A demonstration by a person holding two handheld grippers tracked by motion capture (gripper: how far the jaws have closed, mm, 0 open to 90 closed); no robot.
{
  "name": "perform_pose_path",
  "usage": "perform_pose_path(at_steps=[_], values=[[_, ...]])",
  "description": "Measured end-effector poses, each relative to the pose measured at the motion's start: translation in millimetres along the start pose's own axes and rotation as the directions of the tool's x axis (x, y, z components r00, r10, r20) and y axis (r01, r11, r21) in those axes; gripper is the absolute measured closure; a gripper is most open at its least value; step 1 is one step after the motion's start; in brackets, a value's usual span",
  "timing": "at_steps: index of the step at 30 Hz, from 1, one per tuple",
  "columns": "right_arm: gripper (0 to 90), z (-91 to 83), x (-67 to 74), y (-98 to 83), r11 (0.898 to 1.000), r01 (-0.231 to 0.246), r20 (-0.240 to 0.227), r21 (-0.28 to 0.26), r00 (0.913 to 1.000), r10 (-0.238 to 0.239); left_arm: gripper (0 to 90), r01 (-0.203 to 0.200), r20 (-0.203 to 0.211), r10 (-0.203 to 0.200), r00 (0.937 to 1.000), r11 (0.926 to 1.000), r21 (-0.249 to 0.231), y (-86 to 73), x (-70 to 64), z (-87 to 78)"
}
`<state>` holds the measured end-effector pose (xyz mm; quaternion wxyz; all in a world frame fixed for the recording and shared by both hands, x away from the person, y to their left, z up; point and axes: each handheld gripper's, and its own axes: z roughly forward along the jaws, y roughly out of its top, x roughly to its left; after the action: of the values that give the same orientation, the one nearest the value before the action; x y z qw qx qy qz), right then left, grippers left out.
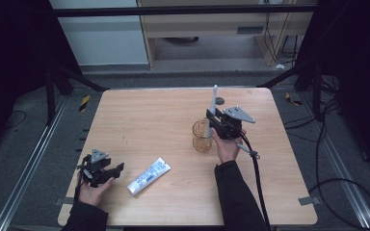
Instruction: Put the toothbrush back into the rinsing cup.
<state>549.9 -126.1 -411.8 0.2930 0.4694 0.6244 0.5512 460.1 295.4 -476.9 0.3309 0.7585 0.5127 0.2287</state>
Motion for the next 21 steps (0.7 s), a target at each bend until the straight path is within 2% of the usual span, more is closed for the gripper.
perform_pose_path(at_steps=[3,12,21], values=[[67.6,-0.2,-1.4,-4.2,1.0,-0.002,-0.001,0.018,1.0,0.002,40.5,-0.001,0.0,0.001,1.0,1.0,0.001,0.1,-0.3,0.1],[67.5,1.7,-0.1,-9.9,0.996,0.035,-0.002,0.08,0.9994,-0.035,40.5,-0.002,0.0,0.002,1.0,1.0,0.001,0.0,-0.3,0.1],[67.4,3.0,-3.4,-16.1,0.993,0.031,-0.007,0.114,0.9995,-0.03,40.5,-0.002,0.0,0.002,1.0,1.0,0.003,0.0,-0.3,0.4]])
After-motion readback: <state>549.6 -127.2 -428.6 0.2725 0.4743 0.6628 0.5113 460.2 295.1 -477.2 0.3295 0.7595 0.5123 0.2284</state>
